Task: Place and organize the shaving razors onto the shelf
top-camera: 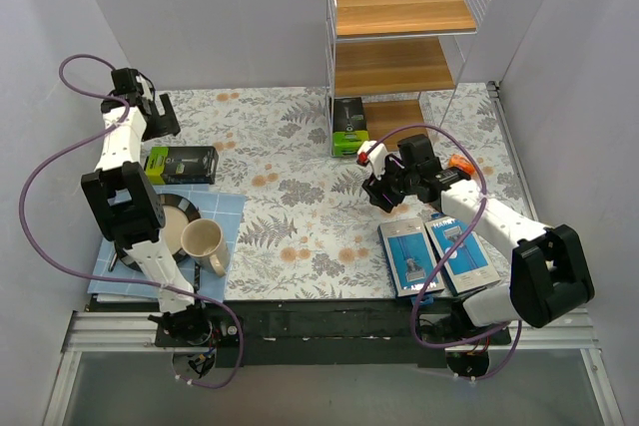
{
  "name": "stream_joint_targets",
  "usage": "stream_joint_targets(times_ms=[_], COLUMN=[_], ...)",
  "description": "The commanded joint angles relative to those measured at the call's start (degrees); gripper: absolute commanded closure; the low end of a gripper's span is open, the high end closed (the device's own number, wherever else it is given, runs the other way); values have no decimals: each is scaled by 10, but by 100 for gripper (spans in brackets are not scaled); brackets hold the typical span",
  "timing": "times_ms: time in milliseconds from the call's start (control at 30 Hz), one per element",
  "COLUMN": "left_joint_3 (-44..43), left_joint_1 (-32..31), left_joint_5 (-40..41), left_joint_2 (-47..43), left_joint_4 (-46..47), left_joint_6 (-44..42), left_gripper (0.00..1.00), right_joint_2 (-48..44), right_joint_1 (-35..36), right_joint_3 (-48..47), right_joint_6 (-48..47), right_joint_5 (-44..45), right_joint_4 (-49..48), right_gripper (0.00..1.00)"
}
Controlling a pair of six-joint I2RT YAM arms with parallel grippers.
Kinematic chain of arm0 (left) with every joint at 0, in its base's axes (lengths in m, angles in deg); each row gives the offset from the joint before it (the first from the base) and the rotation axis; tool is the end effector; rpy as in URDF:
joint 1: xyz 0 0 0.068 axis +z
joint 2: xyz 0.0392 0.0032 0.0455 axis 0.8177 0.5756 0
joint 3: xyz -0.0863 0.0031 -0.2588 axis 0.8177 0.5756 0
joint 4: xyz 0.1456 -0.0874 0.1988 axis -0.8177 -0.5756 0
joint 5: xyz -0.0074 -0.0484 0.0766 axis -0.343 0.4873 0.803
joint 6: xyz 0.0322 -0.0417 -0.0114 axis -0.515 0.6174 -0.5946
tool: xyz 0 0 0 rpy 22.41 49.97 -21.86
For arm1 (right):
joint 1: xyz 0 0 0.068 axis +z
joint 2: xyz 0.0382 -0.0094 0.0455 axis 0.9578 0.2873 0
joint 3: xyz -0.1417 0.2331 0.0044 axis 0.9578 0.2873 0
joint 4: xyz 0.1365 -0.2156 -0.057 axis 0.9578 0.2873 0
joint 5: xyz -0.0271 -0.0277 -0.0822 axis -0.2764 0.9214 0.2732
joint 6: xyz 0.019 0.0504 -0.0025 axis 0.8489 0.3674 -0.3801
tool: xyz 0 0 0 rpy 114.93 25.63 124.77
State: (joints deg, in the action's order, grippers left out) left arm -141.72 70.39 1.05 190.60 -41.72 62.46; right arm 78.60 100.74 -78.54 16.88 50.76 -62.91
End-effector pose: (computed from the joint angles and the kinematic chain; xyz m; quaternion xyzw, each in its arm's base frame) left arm 0.4183 0.1193 0.2835 -0.4680 0.8271 -0.0314 0.3095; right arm 0.2590 0.1455 0.2421 -0.4727 0.7775 0.1248 0.3957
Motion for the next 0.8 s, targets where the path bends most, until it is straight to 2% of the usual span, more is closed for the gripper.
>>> stream_joint_targets(times_ms=[0,367,400,567,733,767], left_joint_3=[-51,-112,-109,-54,-44,-38], left_joint_1=[12,51,56,61,61,61], left_joint_5=[17,-47,-71,-89,-140,-149], left_joint_2=[21,89,90,76,91,95], left_joint_4=[-57,-142,-143,-114,-130,-130], left_joint_6=[-47,-56,-55,-60,-49,-41], left_gripper=[2,4,5,6,7,2], right_joint_2=[-23,4,9,22,22,22], right_joint_1=[2,1,1,1,2,2], right_joint_3=[-9,-80,-84,-93,-92,-90], right_joint_6=[19,18,20,31,36,36], right_joint_5=[-15,-7,-9,-5,1,6], right_joint_4=[13,122,125,121,118,119], right_gripper=[37,37,38,38,38,38])
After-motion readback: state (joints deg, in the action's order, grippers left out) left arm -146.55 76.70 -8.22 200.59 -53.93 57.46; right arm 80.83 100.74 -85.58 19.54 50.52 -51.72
